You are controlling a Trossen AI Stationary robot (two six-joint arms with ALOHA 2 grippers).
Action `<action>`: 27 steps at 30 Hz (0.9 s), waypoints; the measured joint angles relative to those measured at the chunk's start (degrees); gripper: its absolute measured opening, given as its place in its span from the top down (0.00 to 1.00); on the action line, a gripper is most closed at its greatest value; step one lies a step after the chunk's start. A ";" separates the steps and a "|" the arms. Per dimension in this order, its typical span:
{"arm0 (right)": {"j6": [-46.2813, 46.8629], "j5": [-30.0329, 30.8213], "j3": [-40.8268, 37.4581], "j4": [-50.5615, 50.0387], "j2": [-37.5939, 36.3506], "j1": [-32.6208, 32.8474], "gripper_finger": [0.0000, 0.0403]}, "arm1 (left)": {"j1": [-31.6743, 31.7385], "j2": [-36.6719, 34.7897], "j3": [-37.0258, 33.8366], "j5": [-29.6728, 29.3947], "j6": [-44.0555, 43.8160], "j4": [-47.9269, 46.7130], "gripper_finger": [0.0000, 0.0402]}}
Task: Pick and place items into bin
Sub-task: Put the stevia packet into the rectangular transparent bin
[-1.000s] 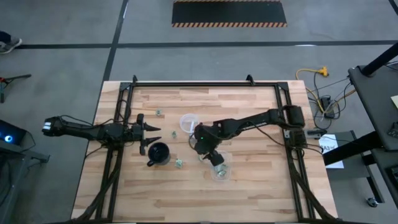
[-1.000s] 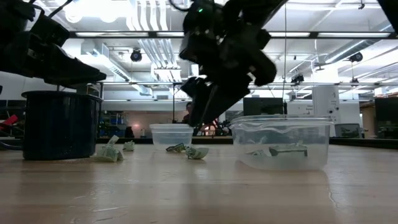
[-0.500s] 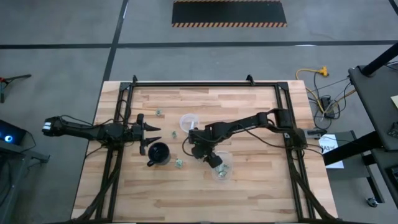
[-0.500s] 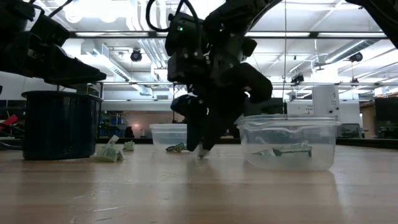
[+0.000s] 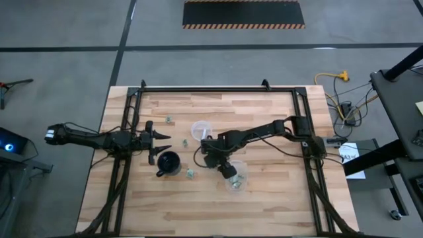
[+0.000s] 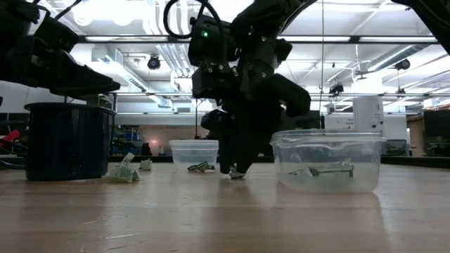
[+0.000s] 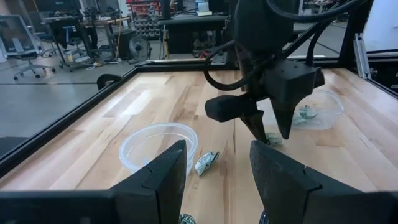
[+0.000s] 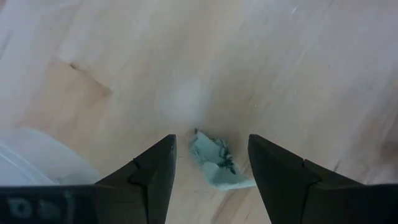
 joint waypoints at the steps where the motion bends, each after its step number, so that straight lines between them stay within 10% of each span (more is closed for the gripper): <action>1: 1.03 0.09 0.34 -0.33 0.00 0.10 0.52 | 0.00 0.00 -0.01 0.00 -0.01 0.00 0.60; 27: 33.49 14.95 7.95 -10.24 0.00 6.06 0.52 | 0.00 0.00 -0.01 0.00 0.01 0.00 0.60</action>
